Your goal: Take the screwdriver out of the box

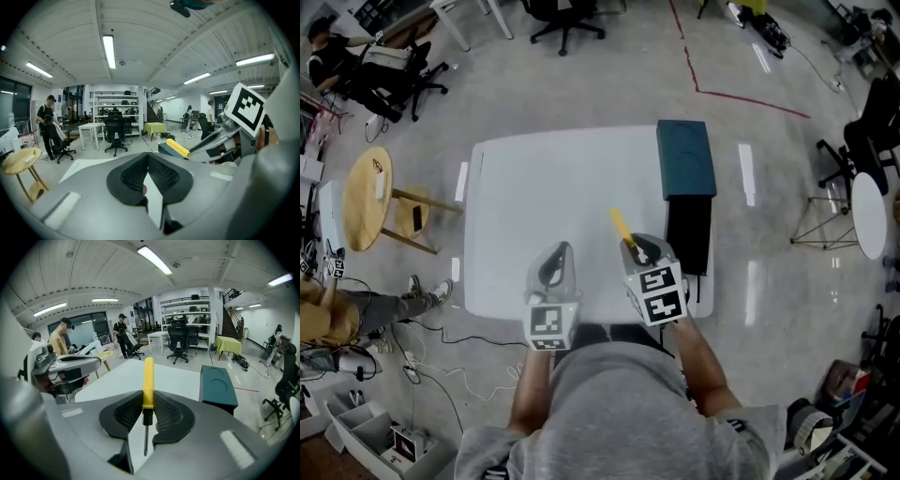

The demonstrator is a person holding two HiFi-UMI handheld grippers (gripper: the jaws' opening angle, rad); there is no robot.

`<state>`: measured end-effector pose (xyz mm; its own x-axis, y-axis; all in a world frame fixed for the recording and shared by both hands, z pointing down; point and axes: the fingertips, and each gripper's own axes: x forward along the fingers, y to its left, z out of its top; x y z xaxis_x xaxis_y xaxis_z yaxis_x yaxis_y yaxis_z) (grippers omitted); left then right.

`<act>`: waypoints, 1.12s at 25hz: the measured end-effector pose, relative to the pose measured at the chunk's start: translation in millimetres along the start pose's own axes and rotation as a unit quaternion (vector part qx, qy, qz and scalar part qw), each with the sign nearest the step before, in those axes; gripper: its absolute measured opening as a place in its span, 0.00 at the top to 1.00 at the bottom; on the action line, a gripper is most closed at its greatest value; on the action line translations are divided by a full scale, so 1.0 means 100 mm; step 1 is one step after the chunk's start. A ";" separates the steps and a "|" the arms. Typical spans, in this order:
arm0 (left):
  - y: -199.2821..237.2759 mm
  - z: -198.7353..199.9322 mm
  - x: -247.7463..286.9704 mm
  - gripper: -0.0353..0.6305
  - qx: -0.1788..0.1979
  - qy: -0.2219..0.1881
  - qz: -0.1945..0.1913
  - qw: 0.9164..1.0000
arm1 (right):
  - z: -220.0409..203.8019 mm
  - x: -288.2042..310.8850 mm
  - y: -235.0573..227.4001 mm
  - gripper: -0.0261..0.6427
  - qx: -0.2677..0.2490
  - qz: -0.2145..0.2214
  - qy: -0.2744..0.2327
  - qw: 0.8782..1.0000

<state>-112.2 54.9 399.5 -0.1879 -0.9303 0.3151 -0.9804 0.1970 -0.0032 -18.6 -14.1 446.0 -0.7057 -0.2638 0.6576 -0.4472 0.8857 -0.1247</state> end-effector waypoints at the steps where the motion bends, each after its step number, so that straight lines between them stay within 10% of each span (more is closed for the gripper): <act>1: 0.05 -0.01 0.01 0.93 -0.002 0.001 0.002 1.000 | 0.01 0.04 0.03 0.85 -0.001 0.003 0.003 1.000; 28: 1.02 -0.47 0.64 0.93 -0.054 0.058 0.009 0.997 | 0.31 1.32 0.34 0.85 -0.002 0.047 0.069 0.996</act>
<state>-221.3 30.1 464.2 -0.1909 -0.8858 0.4229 -0.9639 0.2507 0.0902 -144.6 -30.5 505.6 -0.6615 -0.1241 0.7396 -0.3802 0.9056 -0.1881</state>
